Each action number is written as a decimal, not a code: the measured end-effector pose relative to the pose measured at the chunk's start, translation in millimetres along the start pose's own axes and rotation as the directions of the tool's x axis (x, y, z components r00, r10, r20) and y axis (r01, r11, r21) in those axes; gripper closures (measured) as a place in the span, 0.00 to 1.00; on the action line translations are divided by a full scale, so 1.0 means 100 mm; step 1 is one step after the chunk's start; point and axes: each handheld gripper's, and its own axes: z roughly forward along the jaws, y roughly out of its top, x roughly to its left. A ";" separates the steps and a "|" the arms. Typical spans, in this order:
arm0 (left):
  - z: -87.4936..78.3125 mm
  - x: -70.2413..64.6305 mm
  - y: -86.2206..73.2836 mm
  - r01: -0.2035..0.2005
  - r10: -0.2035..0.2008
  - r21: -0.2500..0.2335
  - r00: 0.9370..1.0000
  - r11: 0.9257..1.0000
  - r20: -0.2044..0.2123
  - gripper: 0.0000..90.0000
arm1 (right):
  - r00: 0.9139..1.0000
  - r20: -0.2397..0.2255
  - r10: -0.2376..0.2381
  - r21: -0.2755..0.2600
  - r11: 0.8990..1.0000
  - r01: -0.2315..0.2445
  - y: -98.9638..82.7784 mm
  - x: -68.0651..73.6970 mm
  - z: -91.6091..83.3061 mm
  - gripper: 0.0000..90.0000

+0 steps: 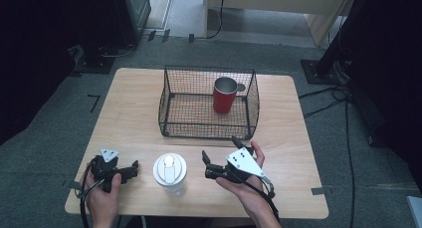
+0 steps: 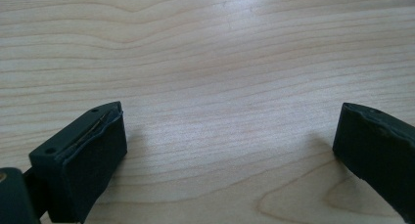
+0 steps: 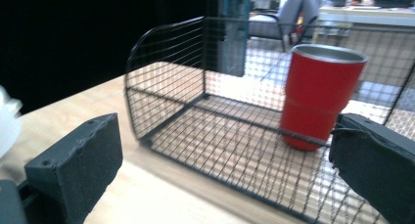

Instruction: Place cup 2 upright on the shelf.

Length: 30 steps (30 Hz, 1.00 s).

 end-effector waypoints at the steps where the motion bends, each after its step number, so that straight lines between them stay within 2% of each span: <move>1: 0.00 0.00 0.00 0.000 0.000 0.000 1.000 1.000 0.000 0.00 | 1.000 -0.021 -0.001 0.004 1.000 0.001 -0.05 0.00 -0.01 0.00; 5: 0.00 0.00 0.00 -0.001 0.001 0.001 1.000 1.000 0.000 0.00 | 0.997 -0.076 0.004 0.027 1.000 -0.002 -0.20 0.00 -0.03 0.00; 10: 0.00 0.00 0.00 -0.001 0.001 0.001 1.000 1.000 -0.001 0.00 | 0.990 -0.139 0.012 0.031 0.999 -0.008 -0.30 0.07 -0.06 0.00; 14: 0.00 0.00 0.00 -0.001 0.001 0.001 1.000 1.000 -0.001 0.00 | 0.979 -0.201 0.018 0.031 0.999 -0.012 -0.36 0.18 -0.08 0.00; 18: 0.00 0.00 0.00 -0.001 0.001 0.001 1.000 1.000 -0.001 0.00 | 0.965 -0.264 0.003 0.037 0.999 0.007 -0.42 0.31 -0.10 0.00; 26: 0.00 0.00 0.00 -0.001 0.001 0.001 1.000 1.000 -0.001 0.00 | 0.943 -0.331 0.018 0.031 0.999 -0.008 -0.43 0.42 -0.10 0.00; 30: 0.00 0.00 0.00 -0.001 0.001 0.001 1.000 1.000 -0.001 0.00 | 0.936 -0.353 0.005 0.028 1.000 0.005 -0.42 0.49 -0.07 0.00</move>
